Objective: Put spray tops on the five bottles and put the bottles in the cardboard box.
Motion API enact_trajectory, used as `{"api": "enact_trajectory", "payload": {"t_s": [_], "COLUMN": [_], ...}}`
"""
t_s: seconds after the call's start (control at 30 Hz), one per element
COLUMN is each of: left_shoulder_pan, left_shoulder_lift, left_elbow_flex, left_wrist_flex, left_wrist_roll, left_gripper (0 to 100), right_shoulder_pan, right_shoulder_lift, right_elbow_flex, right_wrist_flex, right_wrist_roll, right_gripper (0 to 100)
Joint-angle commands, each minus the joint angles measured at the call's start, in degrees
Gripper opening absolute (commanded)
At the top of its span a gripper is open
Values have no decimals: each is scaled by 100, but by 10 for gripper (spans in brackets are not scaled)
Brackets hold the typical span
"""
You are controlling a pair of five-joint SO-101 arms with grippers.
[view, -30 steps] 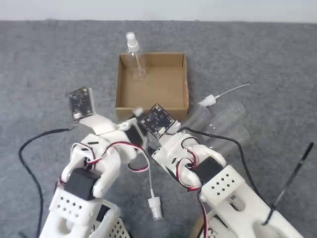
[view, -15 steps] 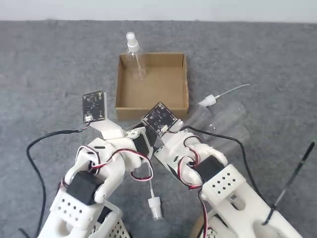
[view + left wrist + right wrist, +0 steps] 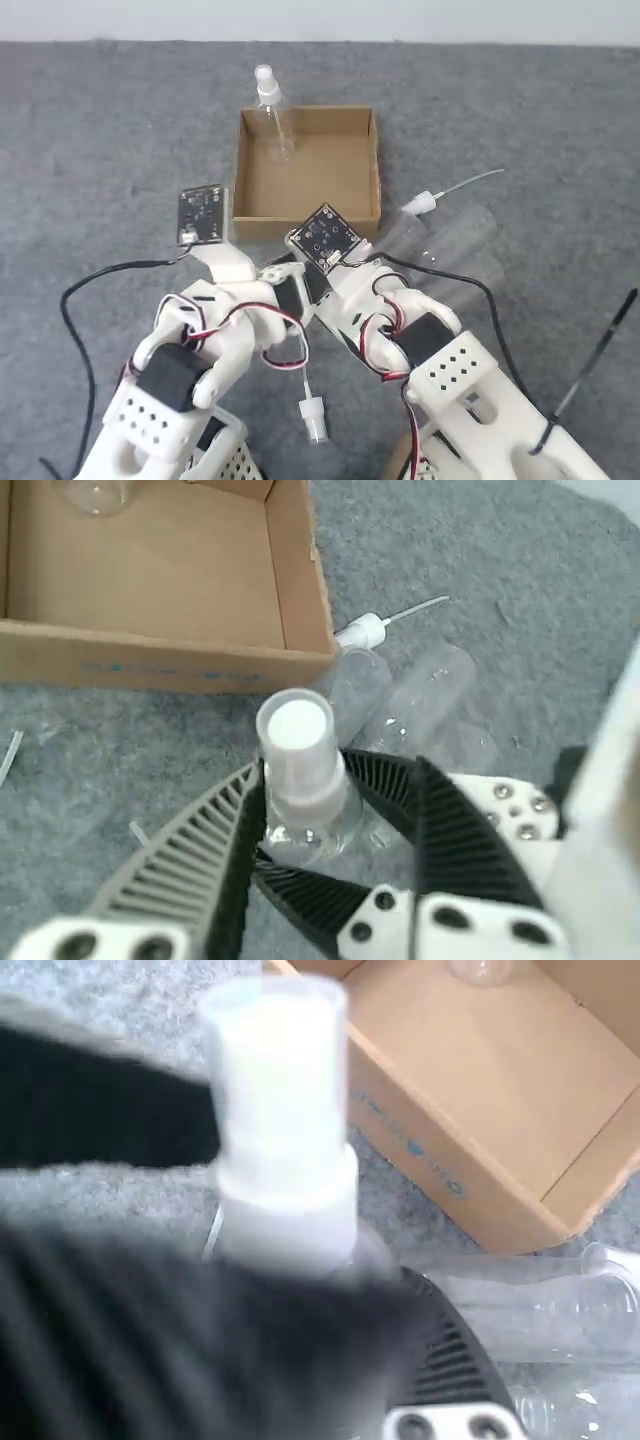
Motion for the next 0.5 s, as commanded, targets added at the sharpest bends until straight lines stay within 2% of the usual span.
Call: {"api": "enact_trajectory", "payload": {"t_s": [0.0, 0.4, 0.47], "left_shoulder_pan": [211, 457, 457], "left_shoulder_lift": [-97, -97, -97], "left_elbow_flex": [-189, -505, -505], "left_wrist_flex": [378, 571, 580], "left_wrist_roll": [-62, -79, -281], "left_gripper": [275, 275, 275], "right_shoulder_pan": [84, 84, 75], "right_shoulder_lift": [-215, -215, -215], "right_elbow_flex": [-220, -220, -220], "right_wrist_flex": [-57, -57, -57], "right_wrist_roll": [114, 114, 114], "right_gripper": [6, 6, 6]}}
